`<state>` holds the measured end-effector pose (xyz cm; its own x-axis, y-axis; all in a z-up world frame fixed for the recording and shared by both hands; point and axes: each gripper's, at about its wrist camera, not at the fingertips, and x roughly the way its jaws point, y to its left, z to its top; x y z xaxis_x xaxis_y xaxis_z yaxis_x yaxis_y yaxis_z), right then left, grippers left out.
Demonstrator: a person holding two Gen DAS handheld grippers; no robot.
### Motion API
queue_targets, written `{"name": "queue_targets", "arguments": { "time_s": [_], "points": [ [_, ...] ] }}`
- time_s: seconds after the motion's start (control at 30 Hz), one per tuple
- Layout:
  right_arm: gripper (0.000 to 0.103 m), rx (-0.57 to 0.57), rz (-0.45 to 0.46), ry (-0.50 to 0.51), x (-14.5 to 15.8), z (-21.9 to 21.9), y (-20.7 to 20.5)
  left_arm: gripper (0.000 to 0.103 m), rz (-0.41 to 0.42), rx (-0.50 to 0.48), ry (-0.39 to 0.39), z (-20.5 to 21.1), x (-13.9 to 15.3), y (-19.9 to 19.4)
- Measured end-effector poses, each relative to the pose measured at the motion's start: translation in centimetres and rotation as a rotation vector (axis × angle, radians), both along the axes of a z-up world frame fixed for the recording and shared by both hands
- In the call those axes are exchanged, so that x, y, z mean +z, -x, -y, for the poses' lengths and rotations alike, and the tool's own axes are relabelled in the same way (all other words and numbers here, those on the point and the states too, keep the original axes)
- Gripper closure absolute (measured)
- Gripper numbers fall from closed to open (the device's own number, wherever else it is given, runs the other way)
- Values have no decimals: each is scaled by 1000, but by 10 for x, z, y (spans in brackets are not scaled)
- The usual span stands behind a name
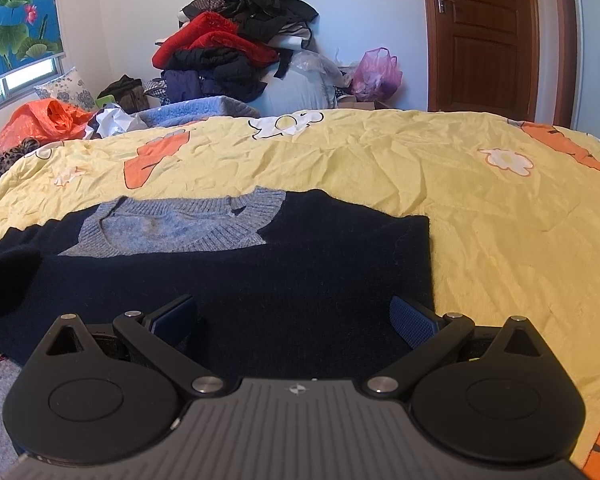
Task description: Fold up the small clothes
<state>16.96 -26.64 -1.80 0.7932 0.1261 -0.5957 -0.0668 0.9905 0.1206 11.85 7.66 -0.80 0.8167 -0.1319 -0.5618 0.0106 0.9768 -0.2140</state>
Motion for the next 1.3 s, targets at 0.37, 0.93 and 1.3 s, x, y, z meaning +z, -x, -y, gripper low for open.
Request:
{"name": "queue_targets", "arguments": {
  "time_s": [0.37, 0.93, 1.3],
  "points": [
    [3, 191, -137, -297, 44, -78, -8, 71, 62, -42, 8, 1, 5, 6],
    [86, 197, -454, -663, 4, -171, -53, 67, 99, -47, 11, 0, 8, 10],
    [87, 265, -322, -498, 46, -117, -51, 26, 135, -24, -2, 1, 10, 14]
  ]
}}
